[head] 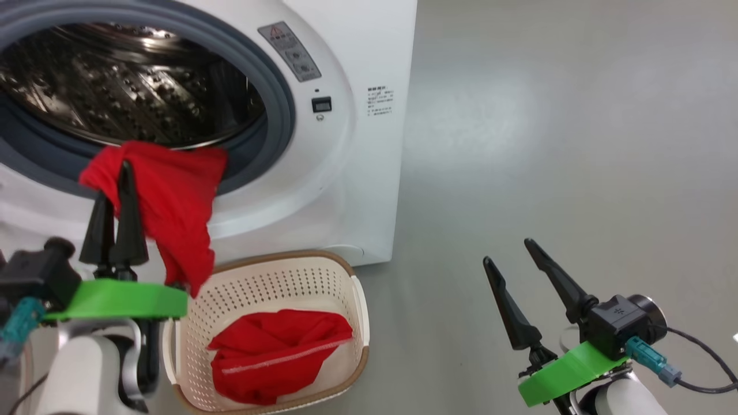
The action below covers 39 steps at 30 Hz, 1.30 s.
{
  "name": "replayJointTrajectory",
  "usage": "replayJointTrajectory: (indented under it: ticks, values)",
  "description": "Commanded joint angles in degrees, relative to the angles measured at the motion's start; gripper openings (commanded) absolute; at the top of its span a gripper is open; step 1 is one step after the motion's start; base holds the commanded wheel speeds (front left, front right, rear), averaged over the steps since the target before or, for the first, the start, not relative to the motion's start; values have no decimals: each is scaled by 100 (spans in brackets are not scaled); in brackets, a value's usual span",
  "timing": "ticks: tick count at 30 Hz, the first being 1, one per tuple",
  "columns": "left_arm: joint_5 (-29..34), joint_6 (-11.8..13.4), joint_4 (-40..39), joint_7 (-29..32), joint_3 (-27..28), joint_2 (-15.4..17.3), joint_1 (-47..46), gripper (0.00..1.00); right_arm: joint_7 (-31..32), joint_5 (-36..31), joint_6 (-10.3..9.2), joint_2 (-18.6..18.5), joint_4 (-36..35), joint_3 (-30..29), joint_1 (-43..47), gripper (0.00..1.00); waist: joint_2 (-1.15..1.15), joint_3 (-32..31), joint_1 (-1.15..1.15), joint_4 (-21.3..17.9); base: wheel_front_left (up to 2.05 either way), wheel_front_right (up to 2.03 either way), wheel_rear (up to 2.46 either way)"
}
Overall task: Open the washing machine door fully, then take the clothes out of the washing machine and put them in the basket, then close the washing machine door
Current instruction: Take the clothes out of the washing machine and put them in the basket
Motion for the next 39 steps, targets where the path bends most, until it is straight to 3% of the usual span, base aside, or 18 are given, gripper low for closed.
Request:
replayJointTrajectory:
  ticks: [1,9,18,27,39]
  values:
    - [78,56,-372,-62,142,84,114,0,-37,-9,35,2,-98,123,34,100,0,-229,0,49,0,0,0]
    - [69,207,-1171,322,-49,-65,748,0,-37,13,35,14,-99,185,122,100,0,-314,0,57,0,0,0]
    - [48,256,-844,405,-240,-159,853,0,-37,25,35,-1,-157,241,36,100,0,-13,0,36,0,0,0]
    - [-86,241,196,330,-352,-247,482,0,-37,10,35,44,-167,334,-163,100,0,416,0,-35,0,0,0]
    - [-188,-17,2412,158,-553,-287,-330,0,-37,-42,35,98,-117,338,-383,100,0,911,0,-183,0,0,0]
